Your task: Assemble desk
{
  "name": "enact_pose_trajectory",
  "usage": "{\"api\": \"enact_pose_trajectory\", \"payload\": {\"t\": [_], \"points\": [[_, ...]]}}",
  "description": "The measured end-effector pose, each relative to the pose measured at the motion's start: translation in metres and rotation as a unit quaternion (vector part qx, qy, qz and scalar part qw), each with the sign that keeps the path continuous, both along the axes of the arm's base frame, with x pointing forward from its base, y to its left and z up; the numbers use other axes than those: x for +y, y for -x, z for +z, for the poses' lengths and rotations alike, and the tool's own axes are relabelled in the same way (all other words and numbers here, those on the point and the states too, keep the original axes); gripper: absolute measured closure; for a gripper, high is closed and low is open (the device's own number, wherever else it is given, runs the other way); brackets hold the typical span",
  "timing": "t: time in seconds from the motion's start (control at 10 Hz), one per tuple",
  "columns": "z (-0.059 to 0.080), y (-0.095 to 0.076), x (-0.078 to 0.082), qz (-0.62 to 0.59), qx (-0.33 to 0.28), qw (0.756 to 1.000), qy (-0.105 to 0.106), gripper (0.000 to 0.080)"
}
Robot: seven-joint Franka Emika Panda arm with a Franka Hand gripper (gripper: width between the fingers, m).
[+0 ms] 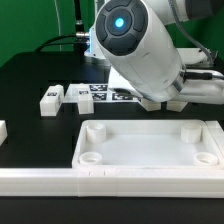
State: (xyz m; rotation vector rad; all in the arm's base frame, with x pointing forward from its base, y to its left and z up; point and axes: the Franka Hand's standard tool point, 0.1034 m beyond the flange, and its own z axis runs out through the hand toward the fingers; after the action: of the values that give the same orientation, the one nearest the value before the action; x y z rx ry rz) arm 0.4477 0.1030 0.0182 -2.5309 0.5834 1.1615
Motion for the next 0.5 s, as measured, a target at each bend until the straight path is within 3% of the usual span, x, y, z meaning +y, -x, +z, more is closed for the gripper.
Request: {"api": "enact_pose_trajectory", "payload": {"t": [0.3,0.5], "points": [[-0.001,0.001,-0.001,0.000,0.001,1.000,0.000,0.0151],[-0.008,0.010,0.000,-0.003,0.003,1.000,0.002,0.0151]]}}
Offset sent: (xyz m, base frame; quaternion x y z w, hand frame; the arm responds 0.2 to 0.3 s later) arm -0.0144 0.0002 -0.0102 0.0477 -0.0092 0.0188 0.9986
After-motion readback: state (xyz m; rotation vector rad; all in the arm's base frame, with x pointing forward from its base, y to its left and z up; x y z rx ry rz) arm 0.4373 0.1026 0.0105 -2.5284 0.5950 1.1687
